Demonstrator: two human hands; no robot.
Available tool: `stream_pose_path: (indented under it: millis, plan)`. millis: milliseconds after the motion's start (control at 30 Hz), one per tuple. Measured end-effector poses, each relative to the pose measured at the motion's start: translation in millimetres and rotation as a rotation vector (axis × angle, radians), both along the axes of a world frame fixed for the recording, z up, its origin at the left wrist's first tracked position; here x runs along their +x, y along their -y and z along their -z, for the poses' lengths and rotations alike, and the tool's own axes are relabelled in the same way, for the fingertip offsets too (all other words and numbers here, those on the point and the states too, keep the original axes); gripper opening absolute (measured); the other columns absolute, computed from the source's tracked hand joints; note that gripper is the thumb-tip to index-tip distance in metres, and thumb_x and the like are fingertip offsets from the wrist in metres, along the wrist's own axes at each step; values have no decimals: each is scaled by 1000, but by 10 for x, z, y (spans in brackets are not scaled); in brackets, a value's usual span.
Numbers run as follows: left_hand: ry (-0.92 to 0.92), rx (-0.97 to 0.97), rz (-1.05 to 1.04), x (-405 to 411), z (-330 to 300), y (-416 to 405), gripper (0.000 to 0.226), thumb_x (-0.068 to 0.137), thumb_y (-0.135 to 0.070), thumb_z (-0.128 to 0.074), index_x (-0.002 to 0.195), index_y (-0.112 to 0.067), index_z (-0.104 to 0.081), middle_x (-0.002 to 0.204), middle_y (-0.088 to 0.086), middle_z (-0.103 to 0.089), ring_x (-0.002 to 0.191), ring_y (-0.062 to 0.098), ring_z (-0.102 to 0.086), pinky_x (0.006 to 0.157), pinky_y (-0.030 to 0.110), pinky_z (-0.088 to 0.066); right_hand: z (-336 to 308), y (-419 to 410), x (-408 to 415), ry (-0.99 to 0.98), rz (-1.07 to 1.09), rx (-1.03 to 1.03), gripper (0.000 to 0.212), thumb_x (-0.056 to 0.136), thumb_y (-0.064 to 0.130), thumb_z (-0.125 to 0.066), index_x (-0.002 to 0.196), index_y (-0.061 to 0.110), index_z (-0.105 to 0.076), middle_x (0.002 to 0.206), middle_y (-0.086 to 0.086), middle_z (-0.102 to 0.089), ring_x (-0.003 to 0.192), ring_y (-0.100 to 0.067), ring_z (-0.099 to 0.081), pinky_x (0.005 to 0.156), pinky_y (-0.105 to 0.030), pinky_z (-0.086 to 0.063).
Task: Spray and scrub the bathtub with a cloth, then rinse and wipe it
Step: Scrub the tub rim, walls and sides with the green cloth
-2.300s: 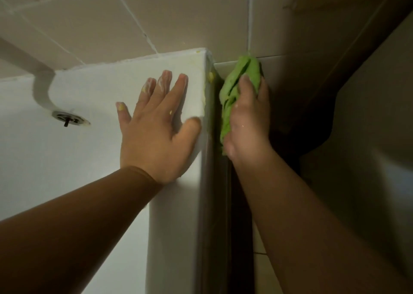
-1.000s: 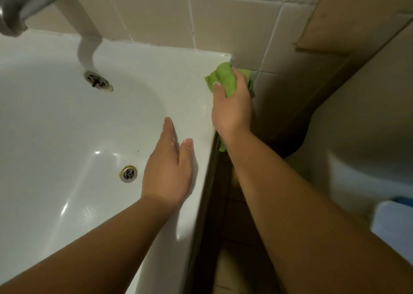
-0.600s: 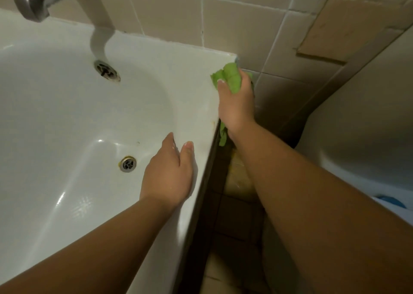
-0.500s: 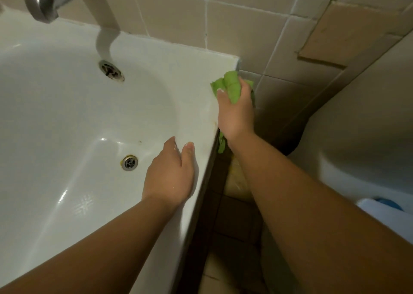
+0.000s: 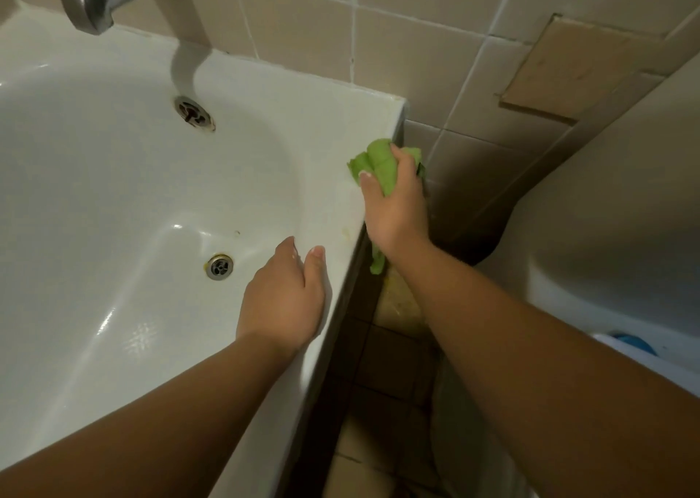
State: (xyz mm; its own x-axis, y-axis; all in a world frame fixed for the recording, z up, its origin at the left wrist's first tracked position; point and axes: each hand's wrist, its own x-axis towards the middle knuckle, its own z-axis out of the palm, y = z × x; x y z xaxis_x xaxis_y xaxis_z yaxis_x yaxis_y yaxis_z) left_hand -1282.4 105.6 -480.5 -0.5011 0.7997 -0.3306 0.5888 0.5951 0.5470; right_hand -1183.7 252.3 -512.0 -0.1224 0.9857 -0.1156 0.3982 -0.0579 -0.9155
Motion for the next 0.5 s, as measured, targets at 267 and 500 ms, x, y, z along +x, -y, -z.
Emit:
stream_pose_path:
  millis: [267,500]
  plan:
    - [31,-19,-34,-3,-17,200,72,99,-61,-17,138,-11,-53,124,11,-69,117,33,-63,102,50,-49,-342,112,258,183,-180,240,47,104,29,-59,149,27,-49,139,-7,-49,118,-16,-50,96,-22,-42]
    - [36,10,-107,9,-33,314,40,109,-44,-24,84,-23,-48,74,-6,-58,72,17,-57,64,36,-33,-299,228,9,410,-591,417,47,93,46,-62,137,32,-65,151,-13,-47,140,-36,-36,118,-55,-35]
